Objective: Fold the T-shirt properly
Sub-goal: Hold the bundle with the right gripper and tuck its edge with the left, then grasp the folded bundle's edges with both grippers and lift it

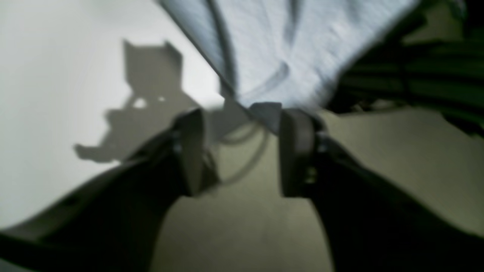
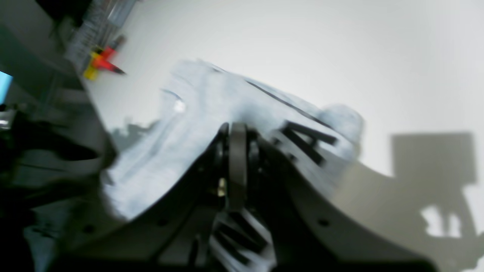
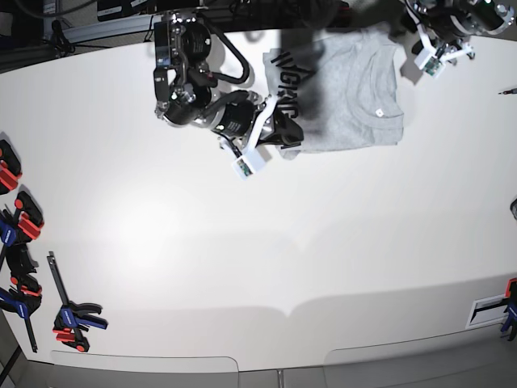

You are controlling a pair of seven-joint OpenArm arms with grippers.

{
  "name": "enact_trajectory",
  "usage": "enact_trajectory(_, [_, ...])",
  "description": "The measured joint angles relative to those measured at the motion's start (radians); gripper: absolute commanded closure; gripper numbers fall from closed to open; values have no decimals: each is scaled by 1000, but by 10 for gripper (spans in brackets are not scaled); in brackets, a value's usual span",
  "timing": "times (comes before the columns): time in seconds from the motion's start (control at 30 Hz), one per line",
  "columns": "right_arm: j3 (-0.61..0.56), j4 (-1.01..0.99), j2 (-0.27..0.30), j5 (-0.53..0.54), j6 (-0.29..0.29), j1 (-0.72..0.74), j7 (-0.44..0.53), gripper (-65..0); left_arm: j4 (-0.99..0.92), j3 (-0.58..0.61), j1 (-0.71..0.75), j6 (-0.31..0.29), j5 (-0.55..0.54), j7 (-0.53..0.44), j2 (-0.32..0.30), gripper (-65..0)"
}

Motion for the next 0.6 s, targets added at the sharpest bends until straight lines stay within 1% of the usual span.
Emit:
enact_trajectory(0.03, [0,2,0,57,1,3,-9,0,0,-3,-5,13,4,-64,0,-111])
enact_trajectory(0.07, [-1,11,0,109,11,6,-33,0,0,-4,-15,13,9,-115,0,-25])
enact_trajectory(0.1, [-2,30,0,157,12,8,-81,0,0,-6,-34,10,9,-148,1,0])
enact_trajectory(0.2, [-32,98,0,234,16,4,-220,0,0,-6,-100,11,11,-196,6,0])
enact_trajectory(0.3, [-68,167,-2,237,16,-45,-237,0,0,-8,-176,10,9,-211,6,0])
enact_trajectory(0.37, [-80,198,-2,208,16,-97,-239,0,-16,-8,-225,24,-8,-215,6,0])
enact_trajectory(0.43, [-85,218,1,151,16,-152,-226,0,-78,-7,-266,27,-44,-224,8,0])
enact_trajectory(0.53, [-92,234,1,31,16,-228,-154,0,-220,11,-332,32,-74,-208,12,0])
enact_trajectory(0.6, [-102,240,1,-46,16,-271,-101,0,-304,34,-382,34,-119,-193,11,0])
